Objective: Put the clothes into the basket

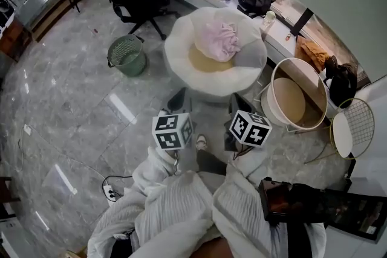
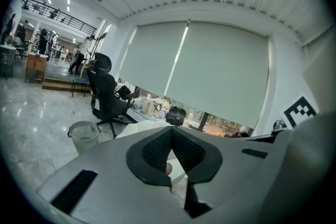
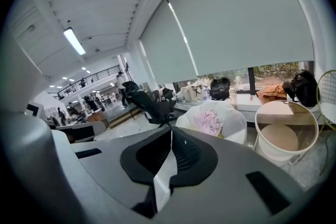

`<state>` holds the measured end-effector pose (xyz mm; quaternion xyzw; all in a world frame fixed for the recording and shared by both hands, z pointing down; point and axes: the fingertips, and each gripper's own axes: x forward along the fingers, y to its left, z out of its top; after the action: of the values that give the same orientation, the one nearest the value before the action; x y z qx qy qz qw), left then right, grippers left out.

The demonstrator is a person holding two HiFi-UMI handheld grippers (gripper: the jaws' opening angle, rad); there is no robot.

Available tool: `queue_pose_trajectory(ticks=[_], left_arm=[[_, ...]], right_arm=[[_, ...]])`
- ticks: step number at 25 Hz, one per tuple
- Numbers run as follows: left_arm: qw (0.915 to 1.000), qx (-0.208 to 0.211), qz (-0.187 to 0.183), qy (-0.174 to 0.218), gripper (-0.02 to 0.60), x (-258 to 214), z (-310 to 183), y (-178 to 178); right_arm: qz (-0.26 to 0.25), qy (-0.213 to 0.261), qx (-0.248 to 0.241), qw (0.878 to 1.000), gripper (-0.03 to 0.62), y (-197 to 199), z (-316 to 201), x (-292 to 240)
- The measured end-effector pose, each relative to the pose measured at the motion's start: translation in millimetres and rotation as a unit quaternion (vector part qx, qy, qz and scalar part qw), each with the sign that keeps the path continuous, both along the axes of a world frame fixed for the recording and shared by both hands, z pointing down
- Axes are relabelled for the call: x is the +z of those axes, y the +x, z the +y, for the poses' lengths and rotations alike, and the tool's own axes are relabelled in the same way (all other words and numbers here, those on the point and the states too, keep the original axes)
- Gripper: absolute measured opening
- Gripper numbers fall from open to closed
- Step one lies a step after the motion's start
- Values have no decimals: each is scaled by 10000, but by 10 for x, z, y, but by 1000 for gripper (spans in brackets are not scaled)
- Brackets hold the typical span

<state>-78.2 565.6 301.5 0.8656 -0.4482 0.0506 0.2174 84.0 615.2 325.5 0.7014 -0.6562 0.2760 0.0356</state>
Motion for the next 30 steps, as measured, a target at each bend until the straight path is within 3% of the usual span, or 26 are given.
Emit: queue_pose_trajectory(ticks=[8,17,30], left_arm=[[10000,-23,43,28,6,-69,-920,342],[9999,-4,-14,-106,6,23,-1655,751],[9994,66,-175,-291,6,198,-2350,802]], right_arm=[[124,-16,-95,9999,25,326,-951,-96],[77,-170,-58,9998,25,772,-1670,3],[-132,-486,153,9986,25,926,-2204,271]])
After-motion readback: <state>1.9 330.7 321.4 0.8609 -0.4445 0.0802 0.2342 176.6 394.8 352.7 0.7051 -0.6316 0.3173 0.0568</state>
